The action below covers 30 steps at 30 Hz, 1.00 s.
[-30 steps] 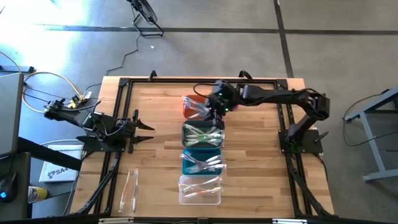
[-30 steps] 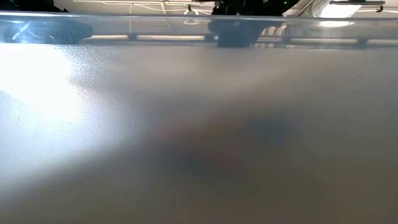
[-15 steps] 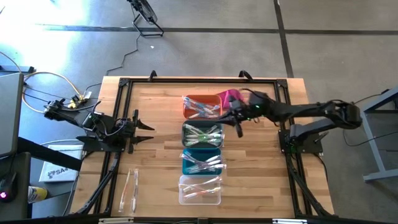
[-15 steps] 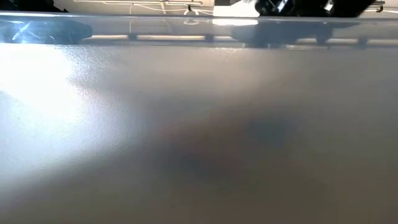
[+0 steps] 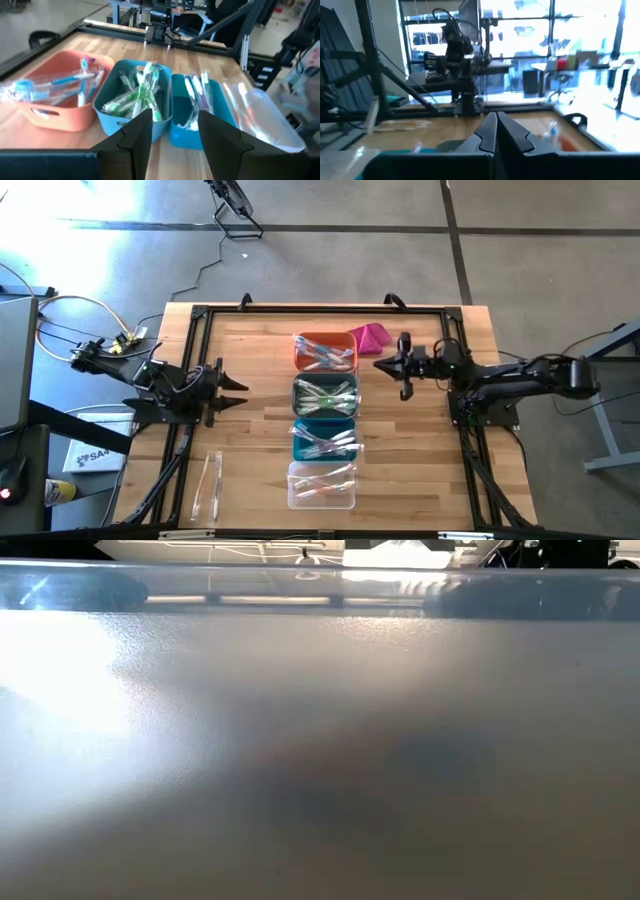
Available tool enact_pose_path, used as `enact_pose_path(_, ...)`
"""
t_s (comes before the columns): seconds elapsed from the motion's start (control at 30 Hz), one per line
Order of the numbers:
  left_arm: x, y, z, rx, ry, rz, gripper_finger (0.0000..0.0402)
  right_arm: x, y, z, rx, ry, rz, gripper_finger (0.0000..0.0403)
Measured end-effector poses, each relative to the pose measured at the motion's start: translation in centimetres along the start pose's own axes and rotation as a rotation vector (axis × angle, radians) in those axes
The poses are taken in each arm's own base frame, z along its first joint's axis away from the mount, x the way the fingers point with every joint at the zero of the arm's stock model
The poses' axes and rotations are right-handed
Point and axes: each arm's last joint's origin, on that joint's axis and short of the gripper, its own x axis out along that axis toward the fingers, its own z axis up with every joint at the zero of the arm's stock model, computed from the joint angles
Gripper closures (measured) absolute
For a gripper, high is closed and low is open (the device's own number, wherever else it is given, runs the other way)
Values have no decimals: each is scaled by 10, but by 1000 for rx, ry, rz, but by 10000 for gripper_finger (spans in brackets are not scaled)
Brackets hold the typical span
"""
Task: Pick & Place Toothbrushes
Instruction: Put the purple toothbrush into the blue bin
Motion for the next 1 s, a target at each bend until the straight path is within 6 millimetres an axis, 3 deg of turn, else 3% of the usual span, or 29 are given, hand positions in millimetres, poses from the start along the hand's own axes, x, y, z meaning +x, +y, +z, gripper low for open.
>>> enact_pose_path(0.2, 0, 0, 1, -103, -12, -4, 247, -2, -3, 6, -101, -42, -20, 400)
enact_pose_path(0.73, -1, -3, 15, -201, -146, -47, 247, -2, -6, 0, -86, 11, -100, 400)
enact_pose_path(1.0, 8, -5, 13, -462, -110, -24, 247, -2, -6, 1, -86, 6, -100, 400)
